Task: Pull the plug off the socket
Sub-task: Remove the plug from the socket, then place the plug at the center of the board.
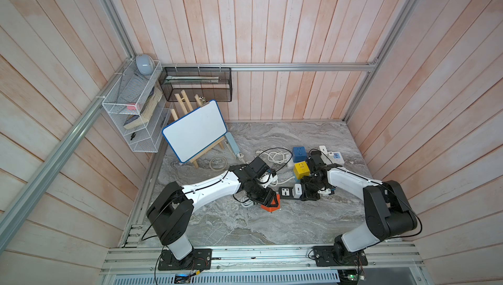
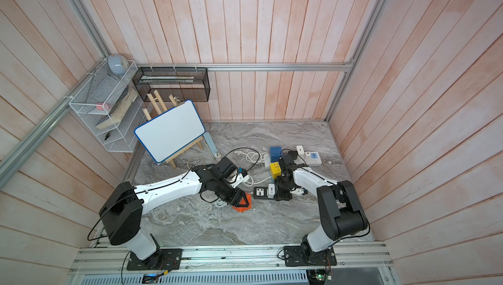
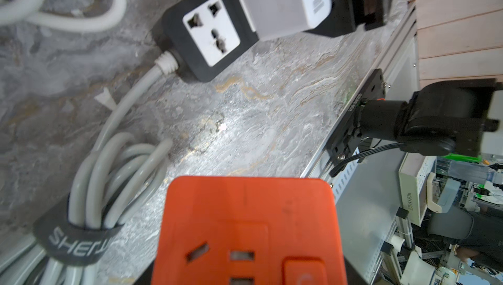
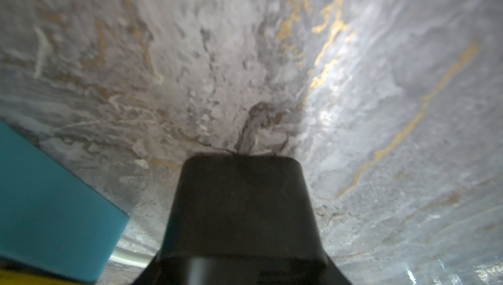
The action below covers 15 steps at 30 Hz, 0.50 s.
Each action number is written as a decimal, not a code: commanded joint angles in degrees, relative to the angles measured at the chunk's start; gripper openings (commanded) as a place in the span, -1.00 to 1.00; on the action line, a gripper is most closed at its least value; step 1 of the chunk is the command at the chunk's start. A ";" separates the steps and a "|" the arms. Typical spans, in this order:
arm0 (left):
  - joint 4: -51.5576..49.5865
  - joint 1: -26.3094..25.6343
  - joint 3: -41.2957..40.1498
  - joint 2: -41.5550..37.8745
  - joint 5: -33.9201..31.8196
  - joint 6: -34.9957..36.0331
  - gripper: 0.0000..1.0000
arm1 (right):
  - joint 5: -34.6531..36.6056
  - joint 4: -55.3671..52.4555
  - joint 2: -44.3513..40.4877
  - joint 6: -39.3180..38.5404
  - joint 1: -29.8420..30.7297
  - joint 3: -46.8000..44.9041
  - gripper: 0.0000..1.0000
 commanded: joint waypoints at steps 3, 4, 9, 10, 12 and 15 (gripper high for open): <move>-8.38 1.58 -2.14 -2.81 -4.93 -4.24 -1.00 | 4.19 2.09 2.43 -0.13 -0.60 -0.32 -0.82; -9.70 1.96 -2.51 -3.31 -5.56 -4.96 -1.00 | 4.12 2.30 2.47 0.08 -0.60 -0.42 -0.82; -15.83 5.56 -6.27 -8.33 -11.05 -9.88 -1.00 | 5.03 2.24 2.53 0.56 -0.78 0.39 -0.87; -16.83 6.95 -7.13 -9.74 -12.08 -10.70 -1.00 | 5.40 1.74 2.75 0.20 -0.91 0.87 -0.87; -18.98 9.85 -8.49 -11.76 -13.47 -11.34 -1.00 | 5.90 0.55 3.11 -0.44 -1.38 1.72 -0.88; -22.80 13.64 -8.37 -13.45 -17.60 -11.39 -1.00 | 6.87 0.07 3.26 -1.43 -2.33 1.80 -0.88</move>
